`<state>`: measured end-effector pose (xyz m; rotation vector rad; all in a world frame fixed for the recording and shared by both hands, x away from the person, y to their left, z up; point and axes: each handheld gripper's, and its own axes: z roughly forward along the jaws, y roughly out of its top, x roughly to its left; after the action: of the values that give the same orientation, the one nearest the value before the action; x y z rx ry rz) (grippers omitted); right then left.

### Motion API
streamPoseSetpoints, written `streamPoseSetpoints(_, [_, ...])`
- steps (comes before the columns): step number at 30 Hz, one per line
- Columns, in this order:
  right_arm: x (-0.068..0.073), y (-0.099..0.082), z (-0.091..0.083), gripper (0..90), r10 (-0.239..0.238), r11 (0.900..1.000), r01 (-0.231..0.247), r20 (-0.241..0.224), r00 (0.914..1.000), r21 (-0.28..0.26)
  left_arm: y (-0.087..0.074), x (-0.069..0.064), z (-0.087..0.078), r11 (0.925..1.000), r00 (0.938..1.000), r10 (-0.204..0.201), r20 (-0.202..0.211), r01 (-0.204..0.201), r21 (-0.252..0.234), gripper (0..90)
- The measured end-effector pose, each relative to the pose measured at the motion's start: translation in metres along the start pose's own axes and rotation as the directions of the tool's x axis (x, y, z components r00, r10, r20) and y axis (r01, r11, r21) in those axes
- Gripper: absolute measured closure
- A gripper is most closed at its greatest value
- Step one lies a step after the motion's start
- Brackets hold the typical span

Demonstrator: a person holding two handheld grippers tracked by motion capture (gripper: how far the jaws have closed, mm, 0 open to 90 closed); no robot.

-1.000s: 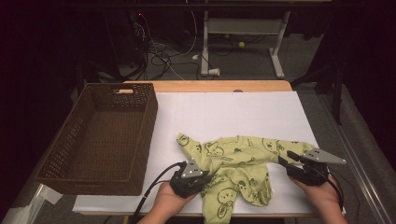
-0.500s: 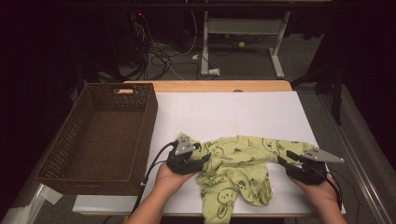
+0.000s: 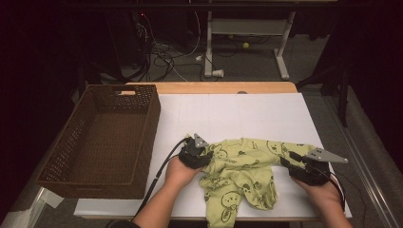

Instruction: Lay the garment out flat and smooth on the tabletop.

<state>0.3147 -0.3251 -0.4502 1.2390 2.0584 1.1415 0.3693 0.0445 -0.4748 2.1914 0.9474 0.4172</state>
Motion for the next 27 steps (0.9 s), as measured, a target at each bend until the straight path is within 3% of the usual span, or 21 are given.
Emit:
streamPoseSetpoints(2, [-0.001, 0.006, 0.009, 53.5, 0.007, 1.0, -0.007, -0.007, 1.0, 0.007, -0.001, 0.0, 0.0, 1.0, 1.0, 0.007, 0.005, -0.007, -0.005, 70.2])
streamPoseSetpoints(4, [-0.002, 0.01, 0.016, 53.6, 0.0, 0.9999, 0.0, -0.002, 1.0, 0.014, -0.001, 0.0, 0.0, 1.0, 1.0, 0.003, 0.009, -0.003, -0.006, 74.3])
streamPoseSetpoints(5, [-0.003, 0.015, 0.027, 53.6, -0.001, 0.9994, 0.001, 0.004, 1.0, 0.035, -0.001, 0.001, -0.001, 0.9999, 0.9999, -0.005, 0.016, 0.005, -0.011, 75.6])
streamPoseSetpoints(6, [-0.003, 0.015, 0.027, 53.6, -0.001, 0.9994, 0.001, 0.004, 1.0, 0.035, -0.002, 0.003, -0.001, 0.9998, 0.9996, -0.012, 0.026, 0.012, -0.013, 75.6])
streamPoseSetpoints(10, [-0.006, 0.025, 0.054, 51.1, -0.009, 0.996, 0.006, 0.03, 0.9995, 0.089, -0.003, 0.009, -0.002, 0.9982, 0.996, -0.053, 0.072, 0.055, -0.024, 78.1])
streamPoseSetpoints(12, [-0.007, 0.03, 0.066, 47.1, 0.007, 0.9938, -0.012, 0.044, 0.999, 0.111, -0.003, 0.009, -0.002, 0.9975, 0.9951, -0.061, 0.077, 0.063, -0.031, 78.7])
streamPoseSetpoints(14, [-0.008, 0.034, 0.077, 45.4, 0.027, 0.9901, -0.03, 0.028, 0.9993, 0.137, -0.004, 0.009, -0.002, 0.9977, 0.9952, -0.057, 0.08, 0.059, -0.033, 78.8])
streamPoseSetpoints(19, [-0.005, 0.039, 0.092, 39.3, 0.02, 0.9825, -0.027, 0.04, 0.999, 0.184, -0.005, 0.013, -0.004, 0.9953, 0.9918, -0.082, 0.099, 0.086, -0.044, 78.8])
streamPoseSetpoints(23, [0.008, 0.038, 0.089, 69.2, -0.051, 0.9784, 0.053, -0.017, 0.9986, 0.2, -0.005, 0.013, -0.004, 0.995, 0.9911, -0.084, 0.103, 0.089, -0.046, 78.8])
streamPoseSetpoints(27, [0.013, 0.034, 0.085, 86.1, -0.051, 0.9815, 0.056, -0.031, 0.9982, 0.183, -0.005, 0.012, -0.004, 0.9951, 0.992, -0.08, 0.098, 0.085, -0.051, 78.8])
